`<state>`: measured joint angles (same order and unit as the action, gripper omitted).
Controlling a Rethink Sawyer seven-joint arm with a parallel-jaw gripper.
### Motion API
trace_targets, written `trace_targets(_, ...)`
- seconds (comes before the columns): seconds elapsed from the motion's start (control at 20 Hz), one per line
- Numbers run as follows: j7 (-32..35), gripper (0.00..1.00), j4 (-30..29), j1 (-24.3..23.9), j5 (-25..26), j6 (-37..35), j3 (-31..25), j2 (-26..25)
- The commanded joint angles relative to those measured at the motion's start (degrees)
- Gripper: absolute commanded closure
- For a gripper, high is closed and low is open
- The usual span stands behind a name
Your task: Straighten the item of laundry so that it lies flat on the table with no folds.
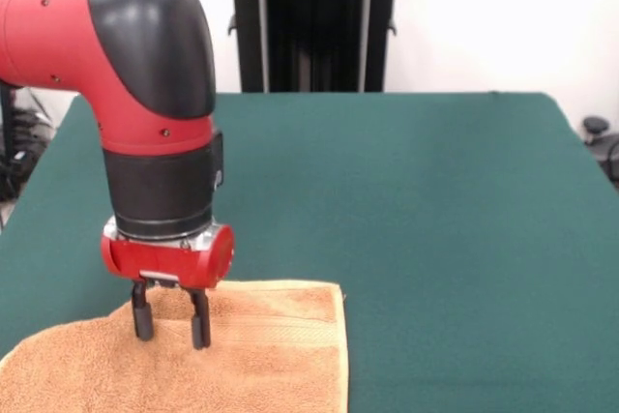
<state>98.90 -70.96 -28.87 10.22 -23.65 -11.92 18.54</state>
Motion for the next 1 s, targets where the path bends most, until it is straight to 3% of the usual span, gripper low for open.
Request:
trace_targets(0.05,3.64,0.0,-9.91,0.35,-3.26,-10.43,-4.13,4.3)
trace_targets(0.3,3.98,0.0,-11.44,0.12,-4.21,-11.41,-4.32,5.81)
trace_targets(1.0,5.07,0.0,-14.44,-1.14,-1.05,0.75,-5.18,2.77)
